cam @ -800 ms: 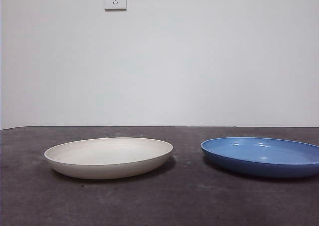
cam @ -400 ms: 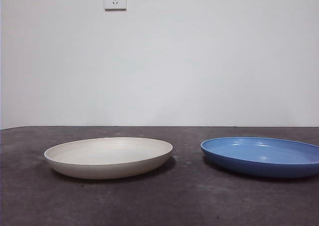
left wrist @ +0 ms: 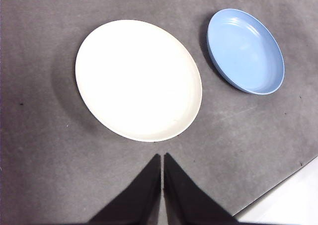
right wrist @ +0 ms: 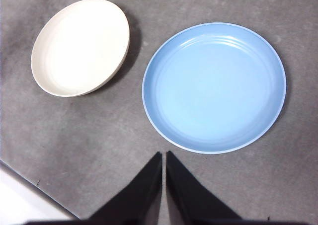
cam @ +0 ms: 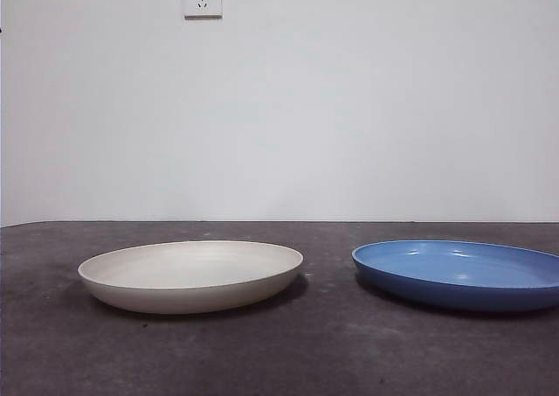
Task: Pick up the white plate, put it on the blue plate, put it on desk
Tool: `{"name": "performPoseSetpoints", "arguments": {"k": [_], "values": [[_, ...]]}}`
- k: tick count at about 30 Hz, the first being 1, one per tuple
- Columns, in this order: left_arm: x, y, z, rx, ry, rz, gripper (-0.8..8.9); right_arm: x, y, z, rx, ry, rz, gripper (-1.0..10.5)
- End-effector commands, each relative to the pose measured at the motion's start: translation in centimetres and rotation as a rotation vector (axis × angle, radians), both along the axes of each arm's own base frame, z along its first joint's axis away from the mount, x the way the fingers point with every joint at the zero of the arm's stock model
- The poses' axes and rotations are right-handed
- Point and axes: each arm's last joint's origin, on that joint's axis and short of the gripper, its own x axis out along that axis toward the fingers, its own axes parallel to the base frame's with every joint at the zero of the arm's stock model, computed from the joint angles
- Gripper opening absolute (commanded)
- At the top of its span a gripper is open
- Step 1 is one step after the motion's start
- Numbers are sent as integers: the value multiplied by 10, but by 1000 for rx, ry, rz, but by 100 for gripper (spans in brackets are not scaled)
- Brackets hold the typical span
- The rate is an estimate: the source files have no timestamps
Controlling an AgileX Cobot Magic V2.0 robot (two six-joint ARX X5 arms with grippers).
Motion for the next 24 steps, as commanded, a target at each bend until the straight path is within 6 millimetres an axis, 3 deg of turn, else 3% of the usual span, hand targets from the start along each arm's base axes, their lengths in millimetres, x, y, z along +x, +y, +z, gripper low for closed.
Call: {"name": "performPoseSetpoints", "arguments": {"k": [1,4,6,15,24], "values": [[1,-1,7,-5,-28,-7,165,2,1,5,0,-20,8,110],[1,-1,7,-6,-28,-7,364,2,1,5,11,-10,-9,331],[1,-1,7,-8,-28,-7,409,2,1,5,11,-10,-10,365],[9,-8,9,-2,-27,14,407,2,1,5,14,-7,-15,365],[60,-28,11,89,21,49,405,2,1,5,16,-5,-17,365]]}}
